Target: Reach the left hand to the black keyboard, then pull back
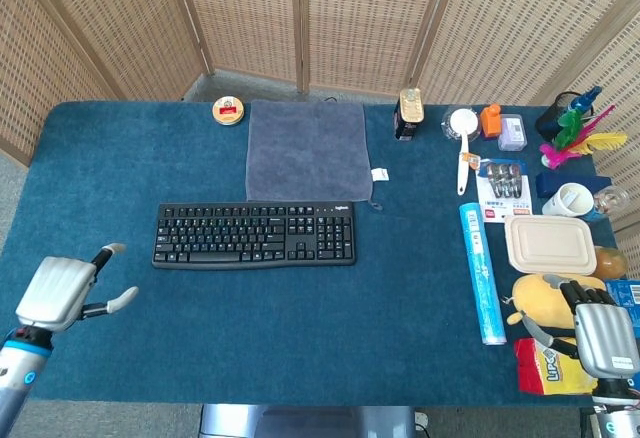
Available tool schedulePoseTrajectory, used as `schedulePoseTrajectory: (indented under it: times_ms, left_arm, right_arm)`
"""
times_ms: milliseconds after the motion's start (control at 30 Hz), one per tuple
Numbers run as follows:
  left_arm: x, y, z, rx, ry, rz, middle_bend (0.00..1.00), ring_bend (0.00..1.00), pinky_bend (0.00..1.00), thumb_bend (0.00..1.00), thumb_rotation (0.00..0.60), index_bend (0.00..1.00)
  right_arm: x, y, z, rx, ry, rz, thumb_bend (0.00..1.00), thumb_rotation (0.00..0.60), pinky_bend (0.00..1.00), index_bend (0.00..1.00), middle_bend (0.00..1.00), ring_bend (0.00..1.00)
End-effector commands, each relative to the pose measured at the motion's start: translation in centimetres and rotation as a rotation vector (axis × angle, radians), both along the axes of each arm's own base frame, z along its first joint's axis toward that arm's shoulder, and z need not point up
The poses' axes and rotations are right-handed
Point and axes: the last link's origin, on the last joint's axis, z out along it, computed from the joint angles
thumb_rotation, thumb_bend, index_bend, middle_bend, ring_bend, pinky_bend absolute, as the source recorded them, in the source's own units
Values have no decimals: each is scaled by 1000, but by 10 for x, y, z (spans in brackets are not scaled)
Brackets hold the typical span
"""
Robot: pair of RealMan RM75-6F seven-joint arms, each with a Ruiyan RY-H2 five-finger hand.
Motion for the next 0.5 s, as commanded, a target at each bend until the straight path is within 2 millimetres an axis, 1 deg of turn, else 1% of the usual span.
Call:
schedulePoseTrajectory:
  times_ms: [33, 500]
  left_arm:
    - [-1, 20, -15, -46, 24, 16, 1000, 1000, 1000, 147, 0, 227]
    - [-9, 64, -61, -159, -11, 94, 1000, 1000, 1000, 147, 0, 227]
  right_arm:
    - [-1, 0, 0, -1, 2, -5, 257, 0, 361, 272, 366, 414]
    - [-4, -2, -3, 13, 12, -27, 257, 0, 362, 272, 366, 414]
